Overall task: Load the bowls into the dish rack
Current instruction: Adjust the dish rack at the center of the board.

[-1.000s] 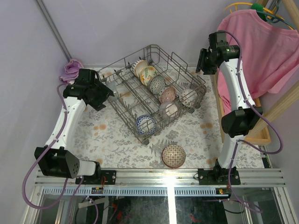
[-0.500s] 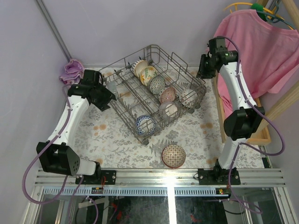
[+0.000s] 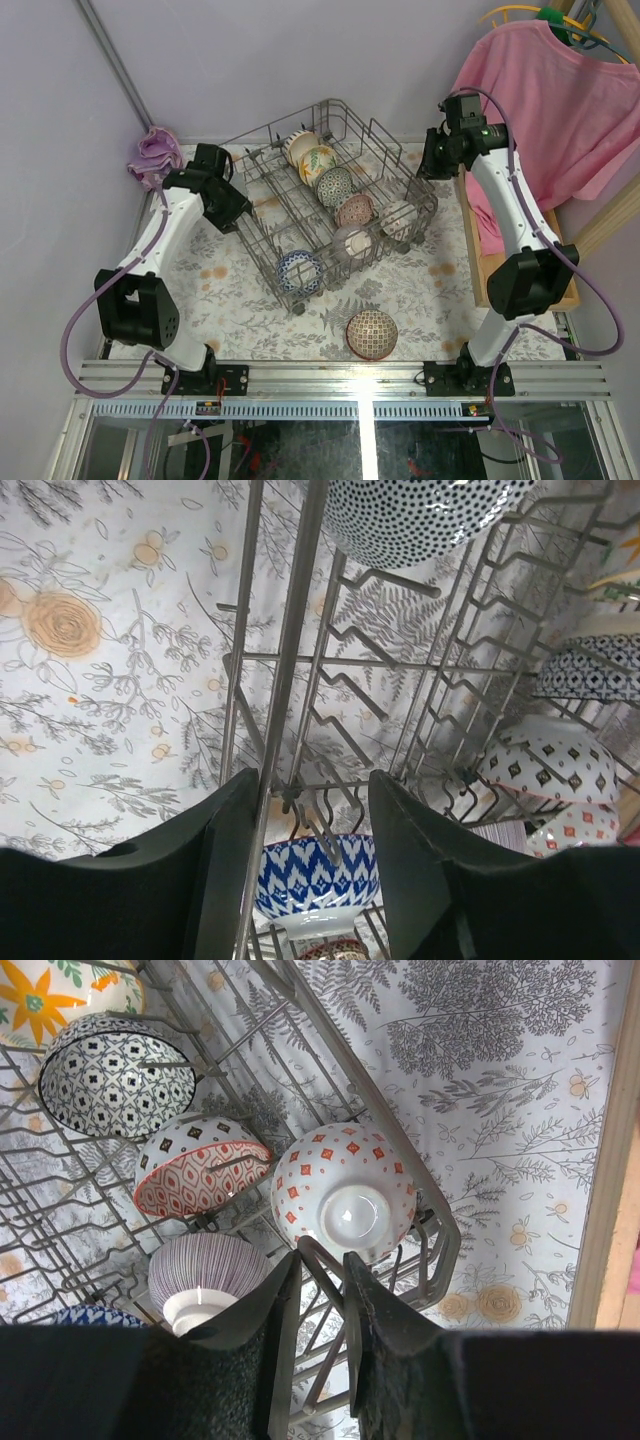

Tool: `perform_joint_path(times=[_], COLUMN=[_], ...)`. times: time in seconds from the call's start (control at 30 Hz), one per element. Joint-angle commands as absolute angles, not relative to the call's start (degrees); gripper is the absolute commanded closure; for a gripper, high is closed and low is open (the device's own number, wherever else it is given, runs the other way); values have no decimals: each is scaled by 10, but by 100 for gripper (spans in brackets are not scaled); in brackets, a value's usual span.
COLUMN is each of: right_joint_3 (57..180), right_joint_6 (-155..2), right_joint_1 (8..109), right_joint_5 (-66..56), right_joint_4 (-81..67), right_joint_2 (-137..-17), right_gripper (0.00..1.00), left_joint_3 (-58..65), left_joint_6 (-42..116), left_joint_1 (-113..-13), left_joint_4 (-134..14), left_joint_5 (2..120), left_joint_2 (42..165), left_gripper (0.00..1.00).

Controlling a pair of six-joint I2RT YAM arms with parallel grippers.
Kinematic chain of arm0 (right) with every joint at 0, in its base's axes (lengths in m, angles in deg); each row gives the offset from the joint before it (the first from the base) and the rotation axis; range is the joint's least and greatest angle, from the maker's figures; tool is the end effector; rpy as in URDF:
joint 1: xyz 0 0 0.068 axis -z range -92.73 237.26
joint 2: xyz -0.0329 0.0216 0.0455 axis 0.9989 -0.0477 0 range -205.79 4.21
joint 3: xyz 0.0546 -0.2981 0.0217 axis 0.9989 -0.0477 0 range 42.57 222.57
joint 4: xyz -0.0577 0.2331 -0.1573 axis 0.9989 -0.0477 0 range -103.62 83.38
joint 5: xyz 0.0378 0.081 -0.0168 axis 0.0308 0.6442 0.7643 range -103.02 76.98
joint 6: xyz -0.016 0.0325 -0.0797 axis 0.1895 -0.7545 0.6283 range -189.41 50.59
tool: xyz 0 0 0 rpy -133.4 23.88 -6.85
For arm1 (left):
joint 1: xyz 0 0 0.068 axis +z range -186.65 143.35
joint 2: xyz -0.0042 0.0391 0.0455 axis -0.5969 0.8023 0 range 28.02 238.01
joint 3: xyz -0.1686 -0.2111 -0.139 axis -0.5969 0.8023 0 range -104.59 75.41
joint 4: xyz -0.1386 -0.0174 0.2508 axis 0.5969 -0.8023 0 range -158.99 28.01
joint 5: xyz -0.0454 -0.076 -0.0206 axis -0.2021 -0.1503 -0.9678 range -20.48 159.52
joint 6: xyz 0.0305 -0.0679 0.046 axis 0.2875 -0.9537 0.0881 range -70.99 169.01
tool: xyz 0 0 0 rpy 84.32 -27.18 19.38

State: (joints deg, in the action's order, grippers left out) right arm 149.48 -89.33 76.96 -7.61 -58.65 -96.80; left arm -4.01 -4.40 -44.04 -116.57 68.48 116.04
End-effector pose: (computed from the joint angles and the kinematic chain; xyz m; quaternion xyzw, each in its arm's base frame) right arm 0.4375 0.0870 0.3826 0.0601 0.9248 0.1395 0.3488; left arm 0.3531 -0.0472 0.2927 -0.3782 0.8962 -0.1250 0.1955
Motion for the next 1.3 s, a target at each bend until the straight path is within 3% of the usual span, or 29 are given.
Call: perform_joint_path(times=[0.0,0.43,1.07,1.27], right_joint_3=[1476,1404,1276,1271], right_joint_6=[-926,-962,-993,-978], right_joint_1=[710,638,590,590], right_joint_5=[-14,19,76,60], right_joint_4=[-623,-582,-534,-540], right_joint_2=[-925,-867,-767,-762], right_gripper=[80,79,78,70], left_joint_3=[-83,-195,-220,-226], left_joint_6=[-36,-13,-8,-14], left_joint_1=[-446,-443,-432,-431], left_joint_4=[-1114,-1154,-1151,-1141], left_joint_5=[696,734,739,734], left_joint_2=[1188,1249,1256,1258], left_gripper=[54,54,49,45])
